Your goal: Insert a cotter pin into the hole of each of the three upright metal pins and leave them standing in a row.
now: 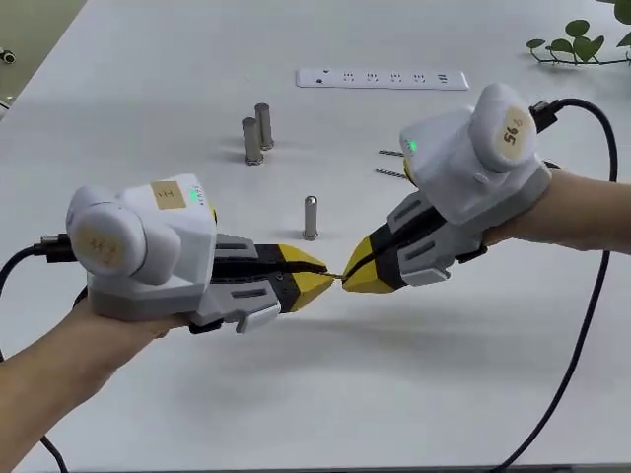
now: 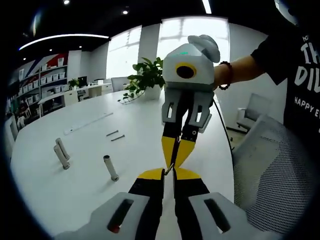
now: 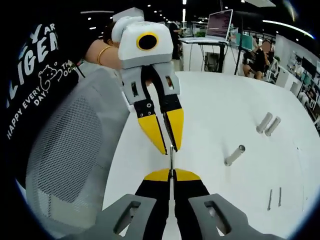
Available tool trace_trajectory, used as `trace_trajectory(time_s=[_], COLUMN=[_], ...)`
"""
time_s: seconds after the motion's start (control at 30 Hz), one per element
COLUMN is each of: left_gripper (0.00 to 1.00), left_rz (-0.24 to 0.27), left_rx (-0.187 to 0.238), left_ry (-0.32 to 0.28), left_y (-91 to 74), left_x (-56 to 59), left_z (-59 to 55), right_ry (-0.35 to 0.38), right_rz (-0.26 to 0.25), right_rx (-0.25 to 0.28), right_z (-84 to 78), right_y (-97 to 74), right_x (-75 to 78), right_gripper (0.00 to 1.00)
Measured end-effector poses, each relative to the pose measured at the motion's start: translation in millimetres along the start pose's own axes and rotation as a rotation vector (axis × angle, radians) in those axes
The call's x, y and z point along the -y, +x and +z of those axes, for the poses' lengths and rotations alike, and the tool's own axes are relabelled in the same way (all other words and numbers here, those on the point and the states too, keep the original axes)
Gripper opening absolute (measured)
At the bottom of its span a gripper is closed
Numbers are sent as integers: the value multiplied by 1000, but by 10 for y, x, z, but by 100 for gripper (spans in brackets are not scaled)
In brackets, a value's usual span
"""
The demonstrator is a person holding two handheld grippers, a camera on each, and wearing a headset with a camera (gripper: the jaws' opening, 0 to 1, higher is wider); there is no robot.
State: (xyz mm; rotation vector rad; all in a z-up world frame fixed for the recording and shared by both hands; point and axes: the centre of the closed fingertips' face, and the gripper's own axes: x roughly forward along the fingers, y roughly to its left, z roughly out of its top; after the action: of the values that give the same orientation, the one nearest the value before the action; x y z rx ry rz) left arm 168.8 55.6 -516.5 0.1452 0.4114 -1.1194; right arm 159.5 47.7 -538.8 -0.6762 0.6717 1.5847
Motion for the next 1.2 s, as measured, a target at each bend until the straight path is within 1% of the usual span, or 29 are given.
trace_trajectory(time_s=[0.13,0.47,0.57,0.63,0.67,0.73,0.77,0.93,0.97,1.0,1.07,1.1,1.17,1.2], left_gripper=[6,10,11,11,11,12,12,14,14,14,14,14,14,14], left_rz=[18,107,142,176,189,213,233,299,301,316,342,353,379,390], left_rx=[4,27,31,30,35,43,47,35,35,36,27,23,34,35], left_ry=[-4,-15,-15,-22,-28,-39,-45,-51,-54,-62,-59,-66,-100,-120], left_y=[6,19,31,42,49,55,60,101,113,127,150,158,178,191], left_x=[-42,-237,-307,-366,-392,-441,-479,-619,-630,-663,-714,-739,-799,-831], left_z=[-9,-33,-43,-56,-54,-53,-54,-99,-104,-112,-132,-144,-155,-170], right_ry=[-7,20,32,45,44,46,47,52,63,72,74,73,79,101], right_rz=[-35,-102,-120,-130,-140,-147,-147,-160,-166,-169,-166,-166,-166,-167], right_rx=[-54,-93,-107,-120,-137,-152,-159,-181,-186,-187,-192,-196,-207,-213], right_z=[-89,-138,-159,-182,-208,-229,-244,-262,-279,-288,-298,-303,-316,-325], right_y=[-13,-89,-97,-98,-103,-105,-106,-114,-120,-120,-108,-102,-92,-90], right_x=[103,372,449,490,518,552,614,714,778,814,825,831,856,869], right_gripper=[0,0,0,0,0,0,0,0,0,0,0,0,0,0])
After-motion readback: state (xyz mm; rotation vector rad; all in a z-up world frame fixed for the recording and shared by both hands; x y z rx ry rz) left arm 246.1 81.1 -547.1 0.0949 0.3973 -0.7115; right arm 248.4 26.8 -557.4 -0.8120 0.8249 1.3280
